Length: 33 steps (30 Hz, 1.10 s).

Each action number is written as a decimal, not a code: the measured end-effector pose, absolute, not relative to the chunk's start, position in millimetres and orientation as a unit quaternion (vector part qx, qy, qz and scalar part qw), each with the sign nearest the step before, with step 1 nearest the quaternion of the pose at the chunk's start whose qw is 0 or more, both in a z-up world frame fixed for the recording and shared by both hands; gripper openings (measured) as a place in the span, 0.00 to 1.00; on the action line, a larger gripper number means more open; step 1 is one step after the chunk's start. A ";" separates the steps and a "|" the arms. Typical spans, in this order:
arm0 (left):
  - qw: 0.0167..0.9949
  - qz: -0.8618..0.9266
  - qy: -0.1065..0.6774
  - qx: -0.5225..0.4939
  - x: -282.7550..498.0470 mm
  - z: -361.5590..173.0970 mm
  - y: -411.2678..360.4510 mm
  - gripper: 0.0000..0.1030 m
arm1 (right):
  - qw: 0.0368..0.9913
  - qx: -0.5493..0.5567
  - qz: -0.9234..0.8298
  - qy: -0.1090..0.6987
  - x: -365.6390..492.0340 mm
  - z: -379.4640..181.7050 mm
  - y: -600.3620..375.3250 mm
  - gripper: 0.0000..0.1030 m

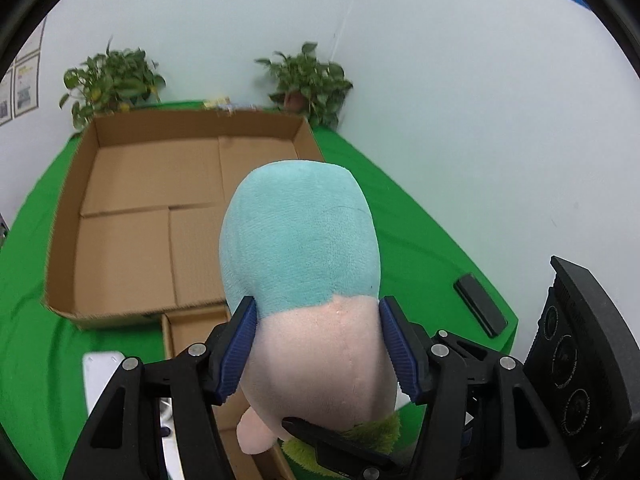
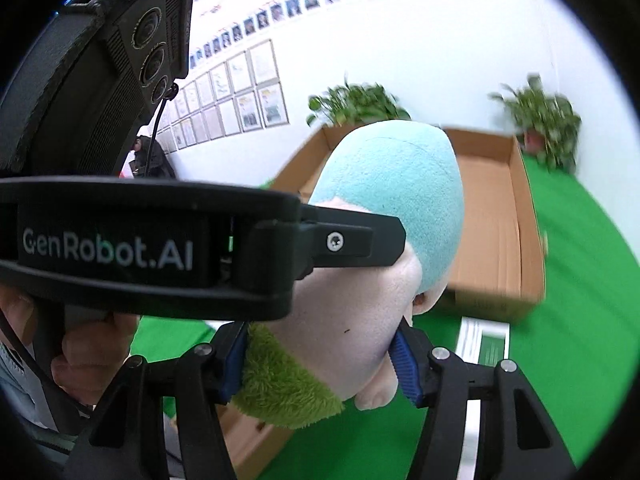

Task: Organize objects
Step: 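Lift the plush toy with both grippers and carry it over the large box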

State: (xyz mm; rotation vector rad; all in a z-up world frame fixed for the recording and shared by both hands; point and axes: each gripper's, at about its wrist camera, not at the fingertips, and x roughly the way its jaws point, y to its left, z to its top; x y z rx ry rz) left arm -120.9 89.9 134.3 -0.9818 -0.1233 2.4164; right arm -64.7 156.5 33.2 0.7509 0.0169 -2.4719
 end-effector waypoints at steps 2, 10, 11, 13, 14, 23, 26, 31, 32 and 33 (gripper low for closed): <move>0.257 0.901 -0.048 -0.347 -123.0 148.7 76.9 0.56 | 0.283 0.262 -0.923 0.023 -72.4 44.1 142.4 0.57; 0.223 0.929 -0.069 -0.287 -126.5 225.9 -38.5 0.56 | 0.320 0.201 -0.923 0.078 -109.7 83.3 95.4 0.57; 0.220 0.930 -0.072 -0.286 -128.5 228.9 -49.0 0.56 | 0.324 0.198 -0.921 0.084 -113.7 86.1 88.1 0.57; 0.211 0.932 -0.081 -0.283 -135.0 236.5 -74.4 0.56 | 0.330 0.195 -0.919 0.096 -123.7 88.9 76.8 0.57; 0.208 0.932 -0.085 -0.283 -137.2 237.8 -84.5 0.56 | 0.332 0.195 -0.917 0.101 -140.9 86.1 75.8 0.57; 0.178 0.932 -0.103 -0.298 -158.4 231.2 -155.4 0.57 | 0.365 0.211 -0.900 0.111 -172.2 80.4 40.2 0.57; 0.172 0.930 -0.104 -0.306 -170.6 223.3 -163.1 0.56 | 0.372 0.218 -0.896 0.110 -183.4 75.1 35.7 0.57; 0.167 0.925 -0.101 -0.327 -210.8 199.5 -162.4 0.56 | 0.378 0.231 -0.892 0.095 -182.2 66.0 26.7 0.57; 0.167 0.924 -0.100 -0.330 -212.9 195.8 -162.8 0.56 | 0.377 0.233 -0.891 0.093 -183.8 63.7 26.1 0.58; 0.167 0.922 -0.101 -0.336 -218.4 189.8 -163.8 0.56 | 0.377 0.236 -0.891 0.089 -188.0 60.9 26.6 0.58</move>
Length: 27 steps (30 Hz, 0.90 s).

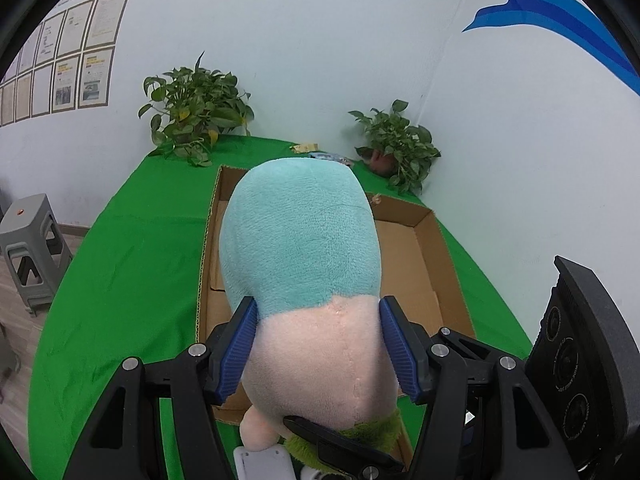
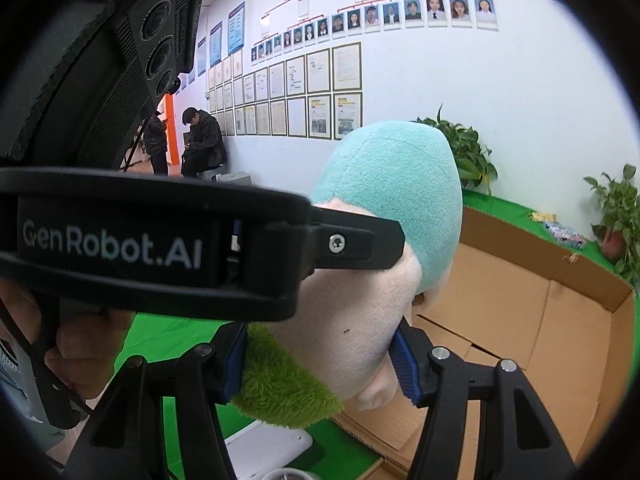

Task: Organize objects
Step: 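Lift the plush toy with both grippers and carry it over the large box, then lower the plush toy into the large box and open both grippers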

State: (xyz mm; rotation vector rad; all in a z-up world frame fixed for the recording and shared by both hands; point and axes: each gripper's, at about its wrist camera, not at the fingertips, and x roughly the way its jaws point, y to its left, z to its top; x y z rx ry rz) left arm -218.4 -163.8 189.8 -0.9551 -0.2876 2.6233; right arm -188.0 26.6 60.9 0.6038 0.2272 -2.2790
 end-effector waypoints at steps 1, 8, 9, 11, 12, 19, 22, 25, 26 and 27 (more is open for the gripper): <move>0.166 0.921 -0.101 -0.339 -222.3 186.1 -165.5 0.56 | 0.377 0.239 -0.891 0.085 -187.1 58.6 25.3 0.58; 0.149 0.913 -0.090 -0.368 -272.1 148.4 -175.6 0.56 | 0.387 0.257 -0.884 0.056 -220.6 43.2 3.8 0.58; 0.144 0.911 -0.086 -0.376 -278.5 139.6 -177.4 0.56 | 0.390 0.261 -0.882 0.050 -225.2 39.1 -0.2 0.58; 0.138 0.907 -0.081 -0.391 -298.1 124.3 -183.3 0.56 | 0.397 0.270 -0.877 0.033 -235.0 26.9 -2.0 0.58; 0.133 0.902 -0.080 -0.403 -312.1 112.3 -187.1 0.56 | 0.400 0.276 -0.874 0.024 -239.8 20.8 -3.7 0.58; 0.139 0.893 -0.082 -0.420 -343.6 78.6 -196.3 0.55 | 0.407 0.320 -0.855 -0.028 -265.9 -9.2 -4.0 0.58; 0.156 0.890 -0.085 -0.420 -347.0 74.8 -196.6 0.54 | 0.407 0.333 -0.849 -0.051 -265.7 -11.7 0.9 0.59; 0.171 0.879 -0.100 -0.434 -349.8 66.1 -195.7 0.44 | 0.391 0.357 -0.846 -0.060 -259.5 -20.6 1.7 0.59; 0.175 0.876 -0.105 -0.438 -353.1 62.5 -196.0 0.44 | 0.383 0.366 -0.846 -0.061 -260.5 -26.5 -0.6 0.59; 0.176 0.872 -0.108 -0.443 -355.6 56.1 -195.6 0.44 | 0.378 0.373 -0.845 -0.063 -261.8 -29.9 -2.0 0.59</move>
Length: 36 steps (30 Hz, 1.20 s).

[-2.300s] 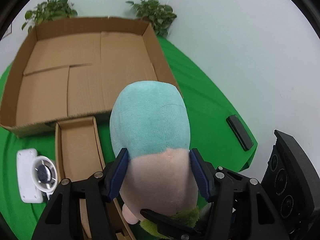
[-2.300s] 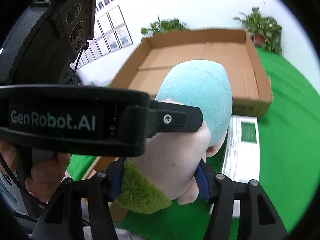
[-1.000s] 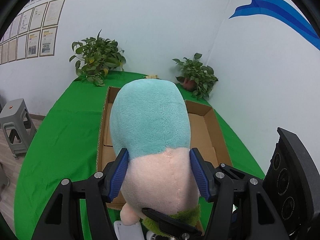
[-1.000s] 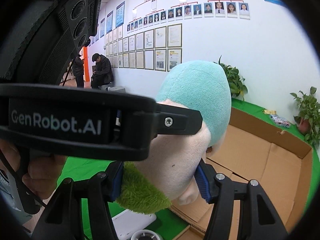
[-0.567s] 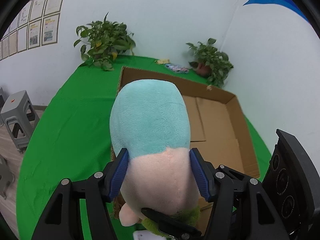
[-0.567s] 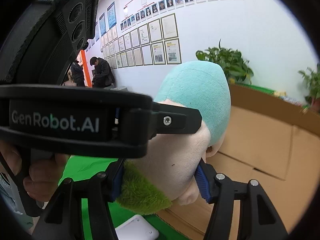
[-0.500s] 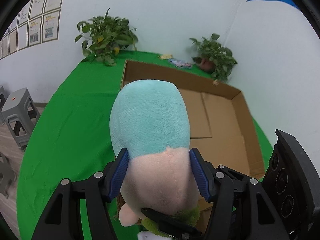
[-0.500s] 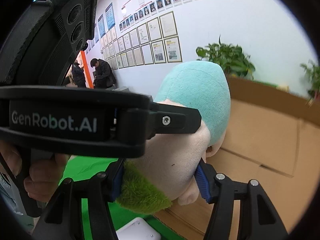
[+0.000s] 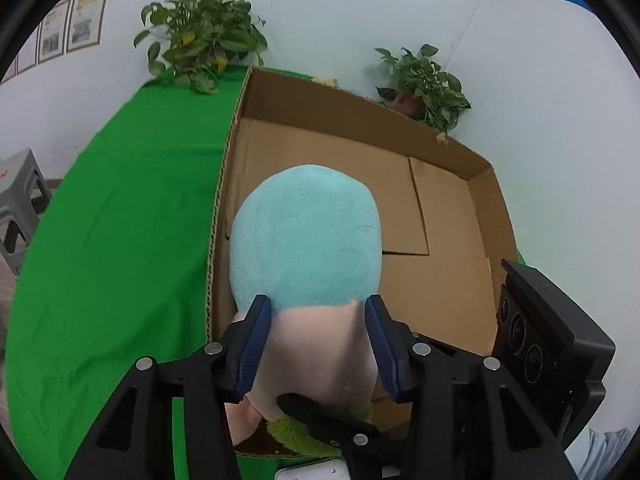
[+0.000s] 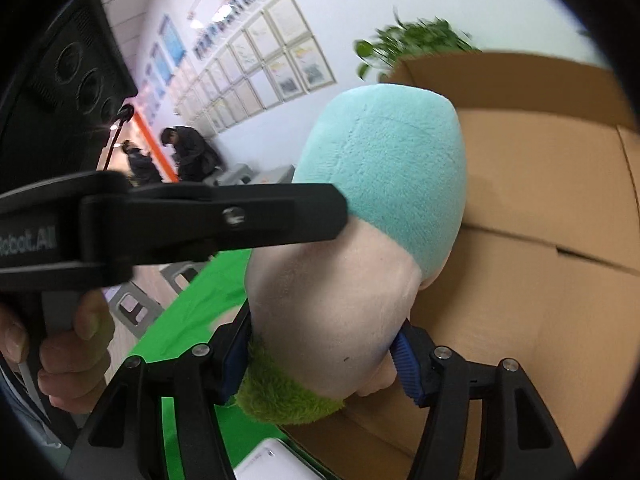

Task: Organize objects
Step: 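Lower the plush toy into the large box and open both grippers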

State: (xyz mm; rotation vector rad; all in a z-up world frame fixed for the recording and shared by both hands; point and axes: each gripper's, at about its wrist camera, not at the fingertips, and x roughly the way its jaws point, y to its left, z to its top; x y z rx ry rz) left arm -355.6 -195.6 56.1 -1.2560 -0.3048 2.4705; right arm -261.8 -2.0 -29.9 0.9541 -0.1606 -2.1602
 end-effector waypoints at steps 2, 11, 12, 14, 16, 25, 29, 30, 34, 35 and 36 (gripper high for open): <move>0.175 0.869 -0.111 -0.450 -359.0 47.5 -197.0 0.43 | 0.371 0.388 -0.841 -0.062 -260.6 -36.2 -1.3 0.59; 0.153 0.879 -0.107 -0.438 -346.5 53.8 -217.3 0.44 | 0.382 0.420 -0.823 -0.021 -253.6 -32.7 -14.3 0.82; 0.149 0.882 -0.104 -0.434 -341.3 57.0 -219.2 0.44 | 0.381 0.422 -0.822 -0.021 -257.0 -33.3 -14.5 0.85; 0.143 0.886 -0.100 -0.429 -333.6 62.2 -219.5 0.47 | 0.381 0.431 -0.818 -0.023 -261.2 -29.7 -15.1 0.85; 0.138 0.890 -0.089 -0.425 -327.6 64.2 -217.4 0.47 | 0.380 0.431 -0.818 -0.024 -261.1 -22.6 -12.2 0.86; 0.117 0.884 -0.109 -0.439 -316.5 36.8 -232.9 0.54 | 0.373 0.445 -0.813 -0.025 -256.7 -21.0 5.0 0.43; 0.125 0.879 -0.135 -0.440 -310.0 23.9 -244.7 0.54 | 0.377 0.437 -0.816 -0.040 -253.4 -20.5 5.8 0.39; 0.129 0.876 -0.146 -0.441 -308.5 20.2 -248.7 0.54 | 0.377 0.437 -0.815 -0.046 -254.0 -20.4 6.1 0.39; 0.141 0.867 -0.162 -0.450 -304.8 9.8 -250.6 0.53 | 0.374 0.444 -0.812 -0.056 -258.3 -23.4 4.7 0.40; 0.146 0.866 -0.162 -0.451 -303.0 8.2 -249.4 0.53 | 0.372 0.445 -0.813 -0.056 -257.5 -24.8 5.8 0.41; 0.148 0.865 -0.161 -0.451 -301.7 6.7 -246.2 0.53 | 0.370 0.448 -0.812 -0.055 -257.3 -24.7 6.4 0.45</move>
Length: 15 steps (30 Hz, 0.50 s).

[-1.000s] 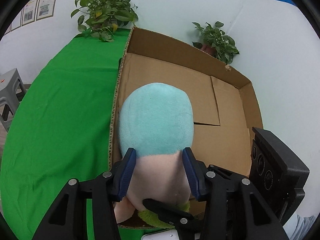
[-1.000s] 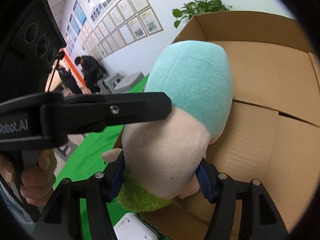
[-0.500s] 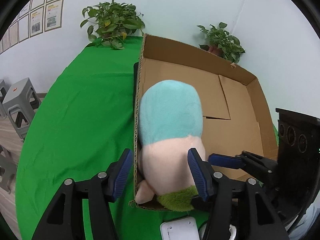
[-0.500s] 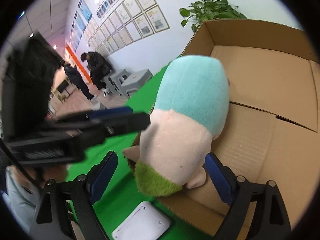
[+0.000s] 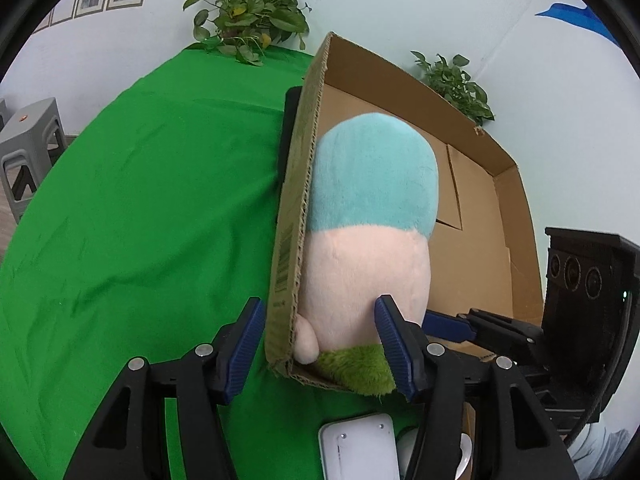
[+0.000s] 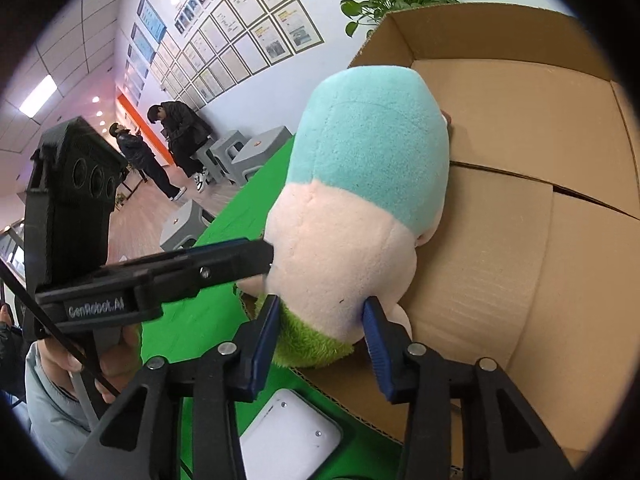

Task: Organize objects
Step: 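Lower the plush toy into the large box and open both grippers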

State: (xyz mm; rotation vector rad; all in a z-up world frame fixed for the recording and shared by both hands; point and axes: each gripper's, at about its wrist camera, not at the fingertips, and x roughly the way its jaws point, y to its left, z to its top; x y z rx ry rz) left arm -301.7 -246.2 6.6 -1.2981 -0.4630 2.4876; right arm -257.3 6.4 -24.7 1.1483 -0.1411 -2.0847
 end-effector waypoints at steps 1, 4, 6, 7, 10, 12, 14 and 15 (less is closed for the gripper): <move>0.150 0.865 -0.160 -0.452 -300.2 6.7 -245.3 0.54 | 0.365 0.451 -0.812 -0.054 -261.2 -25.1 3.8 0.50; 0.145 0.867 -0.146 -0.453 -295.5 6.9 -238.9 0.54 | 0.325 0.455 -0.828 -0.040 -251.8 -21.9 18.9 0.81; 0.141 0.867 -0.146 -0.455 -291.2 5.9 -237.7 0.53 | 0.293 0.438 -0.849 -0.035 -244.1 -11.0 33.6 0.82; 0.137 0.868 -0.141 -0.455 -288.2 6.6 -235.8 0.53 | 0.284 0.430 -0.856 -0.037 -238.5 -5.7 46.1 0.82; 0.111 0.881 -0.106 -0.447 -276.3 13.1 -226.2 0.52 | 0.238 0.398 -0.885 -0.044 -215.0 10.8 98.5 0.85; 0.076 0.901 -0.061 -0.423 -260.3 26.6 -212.0 0.52 | 0.200 0.376 -0.904 -0.038 -200.4 22.0 126.0 0.86; 0.055 0.920 -0.020 -0.387 -243.1 41.0 -195.8 0.59 | 0.167 0.360 -0.918 -0.023 -192.5 28.3 136.3 0.86; 0.045 0.930 0.001 -0.365 -231.5 50.1 -184.3 0.63 | 0.147 0.349 -0.926 -0.012 -181.8 31.5 146.6 0.87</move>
